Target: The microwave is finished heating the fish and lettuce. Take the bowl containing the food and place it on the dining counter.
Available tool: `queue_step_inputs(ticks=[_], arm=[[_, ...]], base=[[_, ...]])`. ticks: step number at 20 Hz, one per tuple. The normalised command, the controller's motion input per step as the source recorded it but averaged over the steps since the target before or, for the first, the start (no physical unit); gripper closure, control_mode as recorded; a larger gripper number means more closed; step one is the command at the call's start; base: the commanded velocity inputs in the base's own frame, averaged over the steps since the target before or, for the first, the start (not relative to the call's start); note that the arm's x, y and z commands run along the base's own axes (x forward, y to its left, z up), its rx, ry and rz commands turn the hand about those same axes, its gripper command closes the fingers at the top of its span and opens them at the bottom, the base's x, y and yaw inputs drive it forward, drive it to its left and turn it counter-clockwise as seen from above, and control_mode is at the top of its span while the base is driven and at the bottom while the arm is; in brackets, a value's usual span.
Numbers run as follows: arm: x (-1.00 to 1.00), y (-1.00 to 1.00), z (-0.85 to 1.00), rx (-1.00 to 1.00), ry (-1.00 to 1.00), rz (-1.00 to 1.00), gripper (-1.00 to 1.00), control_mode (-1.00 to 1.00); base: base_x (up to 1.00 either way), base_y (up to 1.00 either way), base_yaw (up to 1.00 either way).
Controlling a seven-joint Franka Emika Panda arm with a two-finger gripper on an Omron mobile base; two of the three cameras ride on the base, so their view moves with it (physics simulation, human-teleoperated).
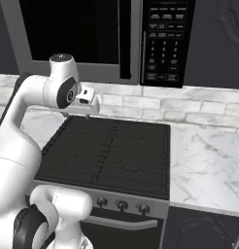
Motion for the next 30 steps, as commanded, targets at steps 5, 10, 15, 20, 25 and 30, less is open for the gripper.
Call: queue_step_inputs(ticks=[5, 10, 15, 20, 25, 30], arm=[[-0.76, -0.03, 0.52, -0.04, -0.53, 0.0, -1.0, -1.0], [-0.82, -0.21, 0.58, -0.08, -0.58, 0.02, -1.0, -1.0], [-0.8, -0.43, 0.79, -0.02, -0.59, 0.01, -1.0, -1.0], [-0.46, -0.66, 0.96, 0.02, -0.38, 0.06, -1.0, -1.0], [-0.2, -0.69, 0.93, 0.07, -0.24, 0.11, -1.0, -1.0], [0.34, -0.29, 0.21, 0.0, -0.03, 0.04, -1.0, -1.0]], base=[[0.0, 0.0, 0.0], [0.0, 0.0, 0.0], [0.0, 0.0, 0.0], [0.0, 0.0, 0.0], [0.0, 0.0, 0.0], [0.0, 0.0, 0.0]])
